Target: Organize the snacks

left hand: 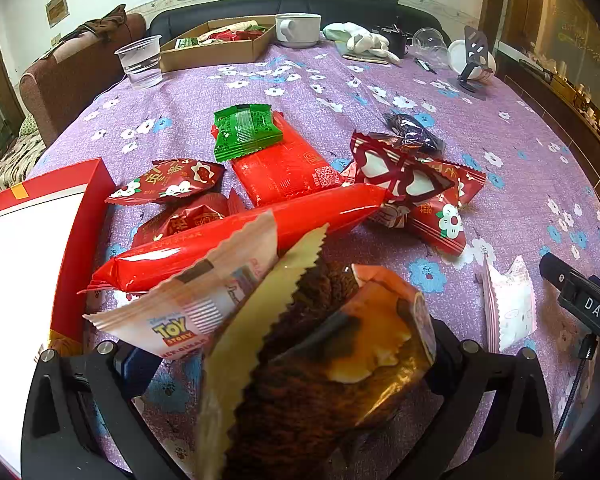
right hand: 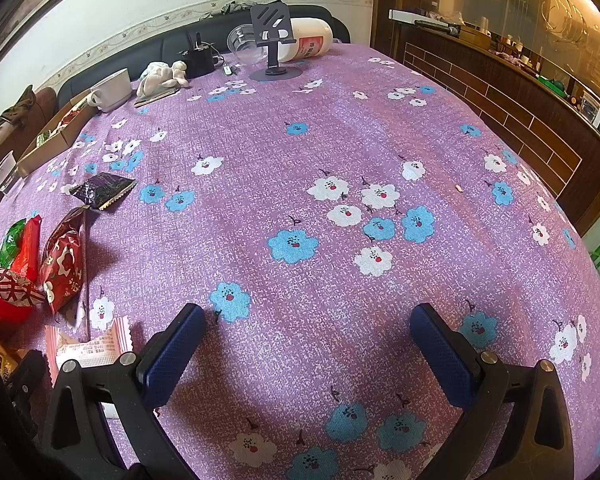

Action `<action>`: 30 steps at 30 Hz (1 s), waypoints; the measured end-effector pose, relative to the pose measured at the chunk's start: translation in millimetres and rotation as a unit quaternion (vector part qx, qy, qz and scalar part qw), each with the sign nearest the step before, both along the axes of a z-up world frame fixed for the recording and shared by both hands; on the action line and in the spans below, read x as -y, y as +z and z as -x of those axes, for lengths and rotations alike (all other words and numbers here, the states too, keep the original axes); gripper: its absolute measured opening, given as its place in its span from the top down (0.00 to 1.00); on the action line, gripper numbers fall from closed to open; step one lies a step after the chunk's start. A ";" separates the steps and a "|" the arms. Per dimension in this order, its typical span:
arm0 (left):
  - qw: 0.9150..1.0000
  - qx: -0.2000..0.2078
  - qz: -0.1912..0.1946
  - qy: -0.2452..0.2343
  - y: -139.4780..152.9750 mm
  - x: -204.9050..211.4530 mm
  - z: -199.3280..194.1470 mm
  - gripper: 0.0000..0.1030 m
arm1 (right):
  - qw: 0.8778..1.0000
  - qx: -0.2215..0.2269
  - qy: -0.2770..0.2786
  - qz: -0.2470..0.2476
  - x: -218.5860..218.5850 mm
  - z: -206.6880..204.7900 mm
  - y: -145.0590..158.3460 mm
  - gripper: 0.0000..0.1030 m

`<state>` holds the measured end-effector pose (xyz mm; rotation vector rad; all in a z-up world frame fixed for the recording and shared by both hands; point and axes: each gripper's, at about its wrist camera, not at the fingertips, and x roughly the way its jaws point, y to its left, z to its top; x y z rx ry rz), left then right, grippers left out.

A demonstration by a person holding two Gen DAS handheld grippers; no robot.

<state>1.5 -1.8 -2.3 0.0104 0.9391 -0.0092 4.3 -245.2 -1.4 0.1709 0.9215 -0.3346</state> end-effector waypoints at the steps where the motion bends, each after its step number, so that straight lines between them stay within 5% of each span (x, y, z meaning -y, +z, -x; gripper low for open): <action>1: 1.000 0.000 0.000 0.000 0.0 -0.1 0.0 0.00 | 1.000 0.000 0.000 0.000 0.0 0.0 -0.1 0.00; 11: 0.999 -0.031 0.000 -0.035 3.8 -1.6 22.1 0.00 | 1.000 0.000 -0.001 0.000 0.4 0.1 -0.2 0.00; 20: 0.996 0.066 -0.042 -0.037 48.1 -41.2 114.7 0.00 | 1.000 -0.016 0.019 -0.009 0.1 -3.7 9.9 0.00; 22: 0.994 0.086 -0.064 -0.024 50.6 -54.7 125.7 0.00 | 0.999 0.014 0.024 -0.041 3.0 6.4 12.6 0.00; 25: 0.993 0.089 -0.076 -0.011 50.7 -69.5 126.9 0.00 | 0.976 0.089 0.040 -0.195 11.2 28.7 17.9 0.00; 30: 0.998 0.064 -0.023 -0.002 45.7 -86.2 128.5 0.00 | 0.971 0.087 0.102 -0.199 -20.4 34.3 22.9 0.00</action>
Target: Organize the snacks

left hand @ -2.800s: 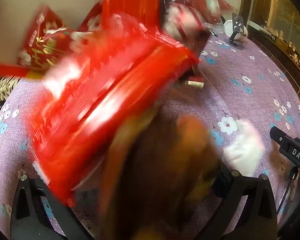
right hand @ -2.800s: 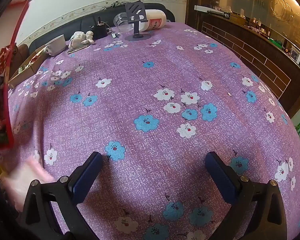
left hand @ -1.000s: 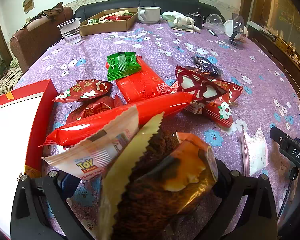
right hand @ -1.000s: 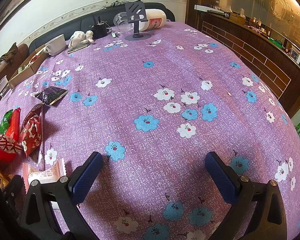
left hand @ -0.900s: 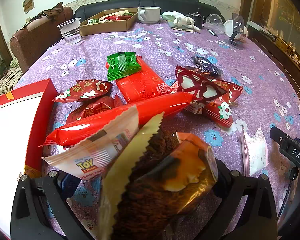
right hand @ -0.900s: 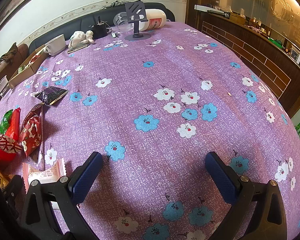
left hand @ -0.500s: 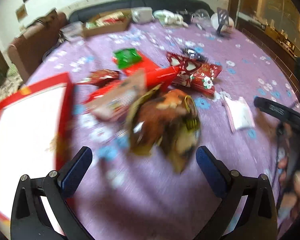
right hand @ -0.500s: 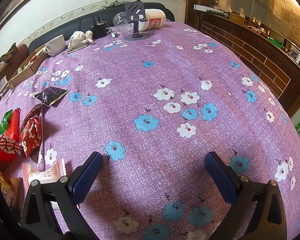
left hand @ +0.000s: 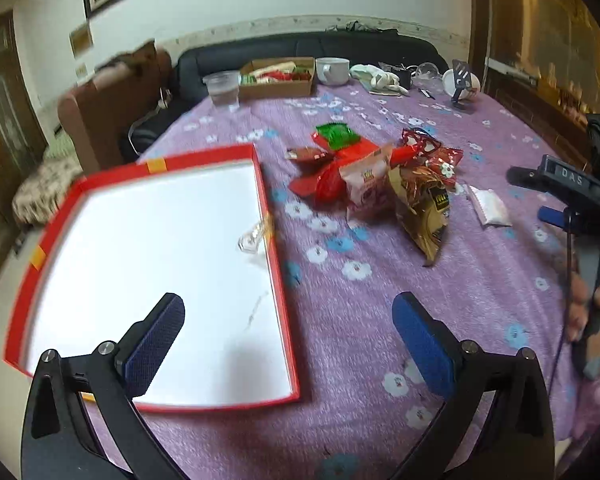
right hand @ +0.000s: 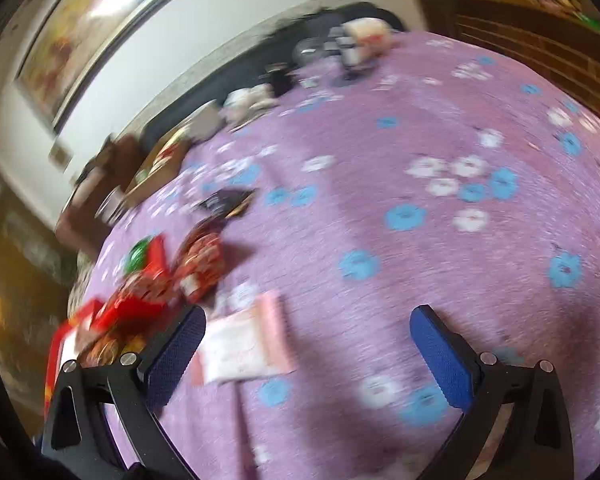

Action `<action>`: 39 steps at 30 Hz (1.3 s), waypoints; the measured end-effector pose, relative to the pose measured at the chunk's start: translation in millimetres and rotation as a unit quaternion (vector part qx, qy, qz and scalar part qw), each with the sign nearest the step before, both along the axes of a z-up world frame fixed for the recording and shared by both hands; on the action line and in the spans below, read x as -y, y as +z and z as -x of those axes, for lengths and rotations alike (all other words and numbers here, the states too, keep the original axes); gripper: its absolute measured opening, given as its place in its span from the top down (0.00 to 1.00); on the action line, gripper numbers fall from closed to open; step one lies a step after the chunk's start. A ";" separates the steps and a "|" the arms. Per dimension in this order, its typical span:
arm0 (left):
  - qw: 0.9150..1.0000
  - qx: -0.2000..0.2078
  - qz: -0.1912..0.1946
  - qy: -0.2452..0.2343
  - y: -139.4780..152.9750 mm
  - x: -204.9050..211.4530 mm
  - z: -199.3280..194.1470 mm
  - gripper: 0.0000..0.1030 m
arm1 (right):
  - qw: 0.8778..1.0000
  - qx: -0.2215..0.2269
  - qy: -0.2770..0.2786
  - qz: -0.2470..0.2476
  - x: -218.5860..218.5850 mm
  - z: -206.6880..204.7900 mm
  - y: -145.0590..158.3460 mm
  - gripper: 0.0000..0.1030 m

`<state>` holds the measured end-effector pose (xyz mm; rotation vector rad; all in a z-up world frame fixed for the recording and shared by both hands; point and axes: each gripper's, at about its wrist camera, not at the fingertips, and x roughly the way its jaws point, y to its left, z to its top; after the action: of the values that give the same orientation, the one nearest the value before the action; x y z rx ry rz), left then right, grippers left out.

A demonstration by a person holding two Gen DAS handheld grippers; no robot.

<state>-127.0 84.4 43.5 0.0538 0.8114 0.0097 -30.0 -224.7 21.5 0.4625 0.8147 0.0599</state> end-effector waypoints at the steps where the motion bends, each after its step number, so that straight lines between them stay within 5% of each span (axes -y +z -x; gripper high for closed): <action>1: 1.000 0.000 0.004 0.001 0.3 -2.2 1.8 0.00 | 1.000 0.018 0.025 -0.001 -12.0 5.5 6.1 0.00; 7: 0.999 0.031 -0.015 0.011 14.9 -16.9 10.8 0.00 | 0.986 0.047 0.152 0.053 -95.3 18.2 21.4 0.00; 18: 1.000 0.018 0.004 0.018 26.6 -57.1 -1.3 0.00 | 0.952 0.030 0.257 0.163 -169.9 -2.2 12.2 0.01; 21: 1.000 0.000 0.030 0.006 24.8 -52.3 -12.0 0.00 | 0.950 0.008 0.277 0.147 -171.0 -15.8 -2.3 0.03; 24: 0.999 -0.015 0.047 -0.004 24.7 -43.4 -25.3 0.00 | 0.949 0.012 0.287 0.128 -166.9 -16.5 -9.3 0.15; 26: 0.998 -0.024 0.052 -0.010 25.2 -34.9 -37.4 0.00 | 0.949 0.016 0.292 0.115 -163.5 -16.4 -9.7 0.33; 39: 0.990 -0.100 0.099 0.018 13.1 -11.4 -127.5 0.00 | 0.964 0.020 0.265 0.002 -121.6 -25.8 2.8 0.47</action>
<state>0.6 95.8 56.6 -0.1505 1.0103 -0.0428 -4.2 -103.1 24.3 0.2265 0.8805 0.5624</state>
